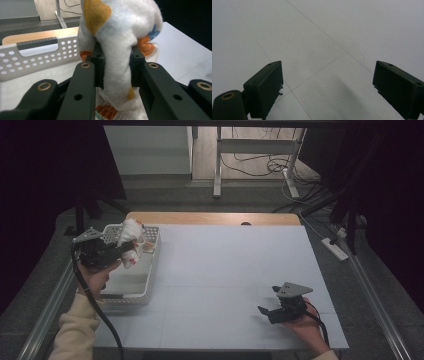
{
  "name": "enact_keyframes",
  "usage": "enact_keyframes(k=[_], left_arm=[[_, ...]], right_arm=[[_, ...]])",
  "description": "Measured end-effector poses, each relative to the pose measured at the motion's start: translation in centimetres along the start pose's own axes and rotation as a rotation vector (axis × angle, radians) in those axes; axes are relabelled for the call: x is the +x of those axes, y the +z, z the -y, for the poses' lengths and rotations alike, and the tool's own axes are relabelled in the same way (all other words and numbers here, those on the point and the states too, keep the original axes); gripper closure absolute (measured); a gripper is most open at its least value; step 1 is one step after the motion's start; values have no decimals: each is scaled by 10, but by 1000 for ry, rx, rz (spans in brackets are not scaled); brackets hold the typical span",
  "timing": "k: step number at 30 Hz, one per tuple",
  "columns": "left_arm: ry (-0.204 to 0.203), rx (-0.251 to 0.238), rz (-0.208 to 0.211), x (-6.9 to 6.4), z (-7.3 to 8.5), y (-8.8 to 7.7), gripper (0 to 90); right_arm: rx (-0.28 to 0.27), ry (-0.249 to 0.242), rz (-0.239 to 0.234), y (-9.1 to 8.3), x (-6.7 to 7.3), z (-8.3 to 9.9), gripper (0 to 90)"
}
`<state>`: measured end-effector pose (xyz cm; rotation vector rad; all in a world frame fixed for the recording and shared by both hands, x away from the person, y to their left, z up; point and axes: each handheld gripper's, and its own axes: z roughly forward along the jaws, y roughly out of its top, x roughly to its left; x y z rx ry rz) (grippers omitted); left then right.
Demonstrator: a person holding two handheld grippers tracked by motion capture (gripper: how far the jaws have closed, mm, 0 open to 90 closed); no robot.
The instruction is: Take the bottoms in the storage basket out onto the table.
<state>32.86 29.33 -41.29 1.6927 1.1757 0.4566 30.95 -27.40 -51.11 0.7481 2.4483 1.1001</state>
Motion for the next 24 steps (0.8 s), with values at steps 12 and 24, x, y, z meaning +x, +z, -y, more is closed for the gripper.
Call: enact_keyframes(k=[12, 24], left_arm=[[12, -1, 22, -7, -1, 2, 731], [14, -11, 68, -16, -3, 3, 732]], right_arm=[[0, -1, 0, 0, 0, 0, 95], [-2, 1, -2, 0, 0, 0, 95]])
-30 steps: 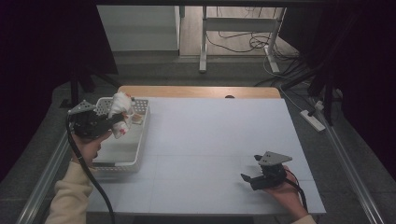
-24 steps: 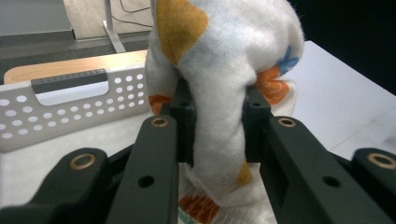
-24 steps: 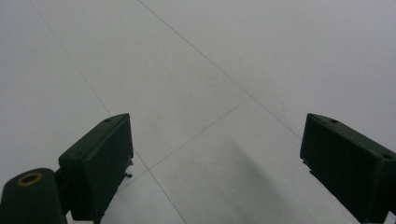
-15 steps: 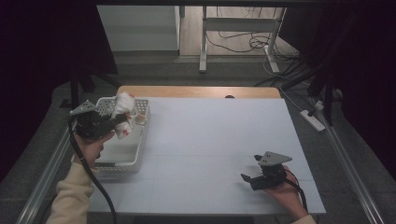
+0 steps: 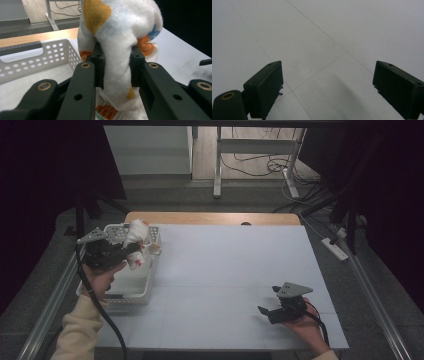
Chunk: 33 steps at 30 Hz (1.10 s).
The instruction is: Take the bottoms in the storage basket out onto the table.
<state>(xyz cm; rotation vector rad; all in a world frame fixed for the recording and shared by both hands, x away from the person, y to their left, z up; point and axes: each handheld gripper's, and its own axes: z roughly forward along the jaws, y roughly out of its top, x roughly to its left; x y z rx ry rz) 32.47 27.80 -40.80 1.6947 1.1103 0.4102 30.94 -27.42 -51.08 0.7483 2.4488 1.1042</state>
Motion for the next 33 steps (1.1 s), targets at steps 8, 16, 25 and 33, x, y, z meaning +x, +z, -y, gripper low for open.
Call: enact_keyframes(k=[8, 16, 25, 33], left_arm=[[9, -10, 32, -8, -3, 0, 732], [16, -10, 76, -18, -5, 3, 731], [32, 9, 106, -28, -4, 12, 731], [47, 22, 137, -38, -3, 21, 731]], right_arm=[[-2, 5, 0, 0, 0, 0, 95], [0, 3, -1, 0, 0, 0, 95], [1, 1, 1, 0, 0, 0, 94], [0, 0, 4, 0, 0, 0, 95]])
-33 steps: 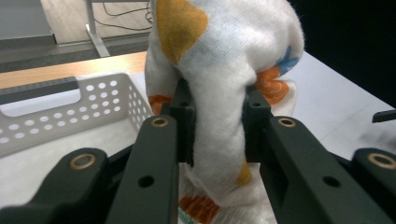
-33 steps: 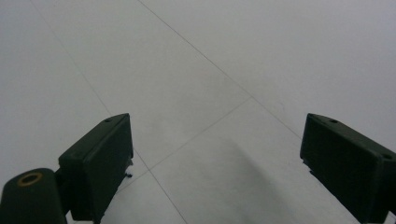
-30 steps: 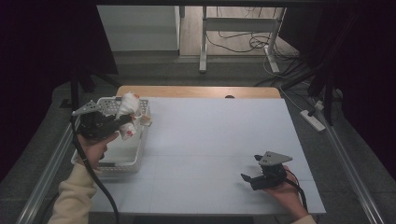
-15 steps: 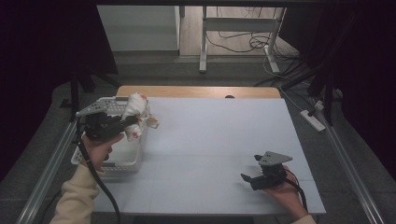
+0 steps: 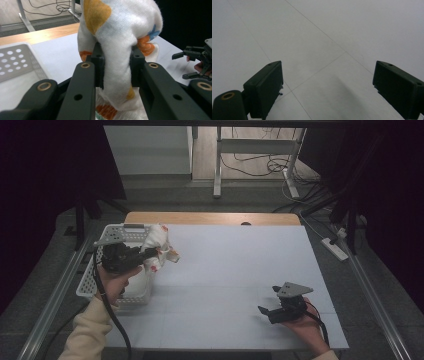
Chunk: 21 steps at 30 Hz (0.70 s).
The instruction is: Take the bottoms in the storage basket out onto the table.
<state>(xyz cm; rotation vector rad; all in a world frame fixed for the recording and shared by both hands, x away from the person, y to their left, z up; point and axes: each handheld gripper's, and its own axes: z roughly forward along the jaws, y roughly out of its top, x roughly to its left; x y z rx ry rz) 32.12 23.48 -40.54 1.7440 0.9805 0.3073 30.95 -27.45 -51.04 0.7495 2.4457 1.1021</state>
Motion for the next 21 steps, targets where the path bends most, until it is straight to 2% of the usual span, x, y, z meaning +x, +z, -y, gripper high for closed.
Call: enact_keyframes(k=[21], left_arm=[[31, 67, 50, -17, 6, 32, 731]], right_arm=[[2, -2, -2, 0, 0, 0, 95]])
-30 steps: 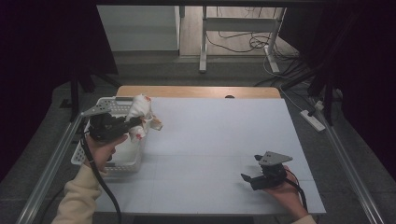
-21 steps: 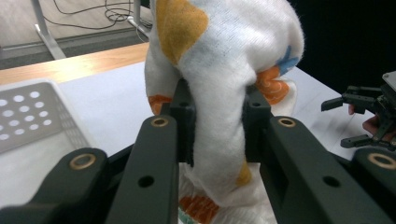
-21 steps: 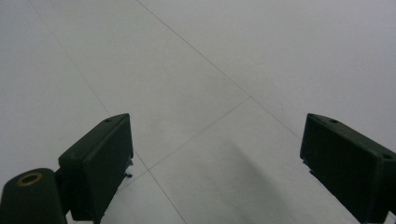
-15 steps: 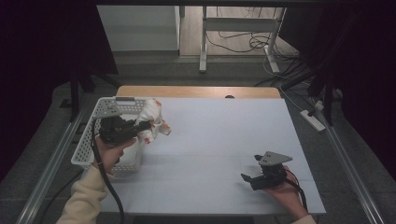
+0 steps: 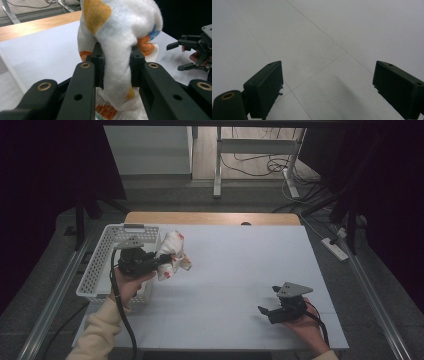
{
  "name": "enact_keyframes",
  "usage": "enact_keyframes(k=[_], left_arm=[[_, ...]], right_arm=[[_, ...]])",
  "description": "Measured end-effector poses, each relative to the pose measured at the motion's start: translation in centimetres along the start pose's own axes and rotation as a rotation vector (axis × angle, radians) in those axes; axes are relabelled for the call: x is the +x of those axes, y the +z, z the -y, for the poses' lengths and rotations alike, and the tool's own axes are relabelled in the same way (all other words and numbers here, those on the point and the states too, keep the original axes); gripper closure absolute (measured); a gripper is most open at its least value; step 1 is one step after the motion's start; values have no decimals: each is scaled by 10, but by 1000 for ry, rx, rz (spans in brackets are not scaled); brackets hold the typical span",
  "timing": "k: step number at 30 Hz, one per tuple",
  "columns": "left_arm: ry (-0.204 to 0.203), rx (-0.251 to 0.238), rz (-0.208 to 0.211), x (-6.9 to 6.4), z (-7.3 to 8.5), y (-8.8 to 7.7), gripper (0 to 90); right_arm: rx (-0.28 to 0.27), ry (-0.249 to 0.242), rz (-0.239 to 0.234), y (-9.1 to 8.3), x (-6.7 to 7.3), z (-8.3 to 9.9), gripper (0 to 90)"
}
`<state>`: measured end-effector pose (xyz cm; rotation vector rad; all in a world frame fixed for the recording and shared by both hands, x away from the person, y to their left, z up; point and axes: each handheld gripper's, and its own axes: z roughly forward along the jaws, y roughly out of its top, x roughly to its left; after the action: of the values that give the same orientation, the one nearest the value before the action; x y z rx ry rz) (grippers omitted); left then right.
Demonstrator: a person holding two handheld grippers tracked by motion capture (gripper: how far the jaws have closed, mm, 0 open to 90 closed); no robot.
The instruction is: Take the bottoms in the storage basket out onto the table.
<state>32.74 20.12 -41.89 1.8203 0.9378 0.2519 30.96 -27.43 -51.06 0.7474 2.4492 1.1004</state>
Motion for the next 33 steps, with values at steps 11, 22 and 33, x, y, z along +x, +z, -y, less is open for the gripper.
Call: enact_keyframes(k=[11, 22, 33], left_arm=[[7, 31, 16, -6, 3, 14, 731], [11, 55, 27, -9, 4, 28, 731], [23, 87, 39, -15, 7, 44, 731]], right_arm=[[5, -3, 0, 0, 0, 0, 95], [3, -1, -1, 1, 0, 0, 95], [4, -1, -2, 1, 0, 0, 95]])
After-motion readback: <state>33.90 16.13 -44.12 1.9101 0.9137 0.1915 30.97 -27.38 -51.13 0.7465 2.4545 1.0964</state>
